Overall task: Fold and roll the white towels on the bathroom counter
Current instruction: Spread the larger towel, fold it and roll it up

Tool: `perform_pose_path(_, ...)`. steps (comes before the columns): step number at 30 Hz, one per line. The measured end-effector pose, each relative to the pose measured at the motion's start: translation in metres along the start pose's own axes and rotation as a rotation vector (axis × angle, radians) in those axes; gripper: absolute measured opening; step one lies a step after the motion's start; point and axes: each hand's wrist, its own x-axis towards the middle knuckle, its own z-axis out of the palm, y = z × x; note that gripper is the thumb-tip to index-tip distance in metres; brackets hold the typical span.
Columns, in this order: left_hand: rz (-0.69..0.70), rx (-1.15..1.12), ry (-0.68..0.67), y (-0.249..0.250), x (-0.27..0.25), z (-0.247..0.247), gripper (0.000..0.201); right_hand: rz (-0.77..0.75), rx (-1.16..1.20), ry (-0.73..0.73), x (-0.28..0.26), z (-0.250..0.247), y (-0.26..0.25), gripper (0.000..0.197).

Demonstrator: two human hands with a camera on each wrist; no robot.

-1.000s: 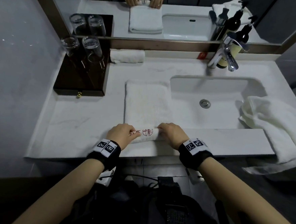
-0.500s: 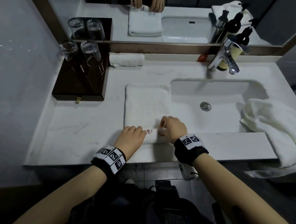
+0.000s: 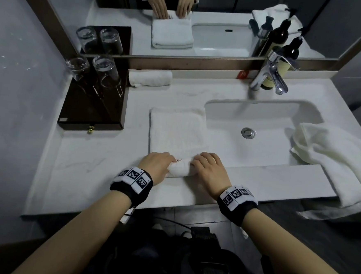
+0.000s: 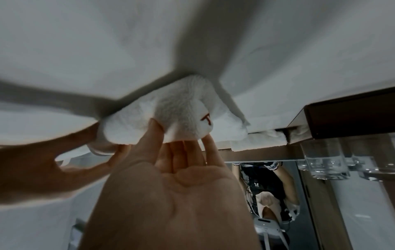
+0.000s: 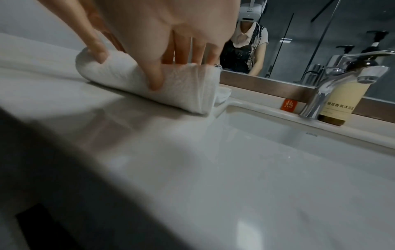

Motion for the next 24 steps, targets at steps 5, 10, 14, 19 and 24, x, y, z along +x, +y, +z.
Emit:
perform_pose_path(5,-0.005,0.245,0.174,0.009,-0.003,0.003,0.047,0.063,0.126,-0.198,0.023,-0.002,0.01,0.033)
perform_pose_path(10,-0.01,0.248,0.229,0.015,-0.005,0.007,0.055,0.14,0.124,-0.265,0.039,0.006,0.016,0.037)
perform_pose_path(14,-0.028,0.211,0.14,0.008,0.01,-0.002,0.056,0.18,0.136,-0.283,0.048,0.007,0.017,0.036)
perform_pose_path(19,-0.007,0.03,0.041,-0.005,0.027,-0.018,0.053,0.282,0.22,-0.21,0.056,-0.002,0.018,0.024)
perform_pose_path(24,-0.039,-0.106,0.02,-0.014,0.025,-0.022,0.038,0.076,-0.02,0.059,0.037,-0.006,0.007,0.023)
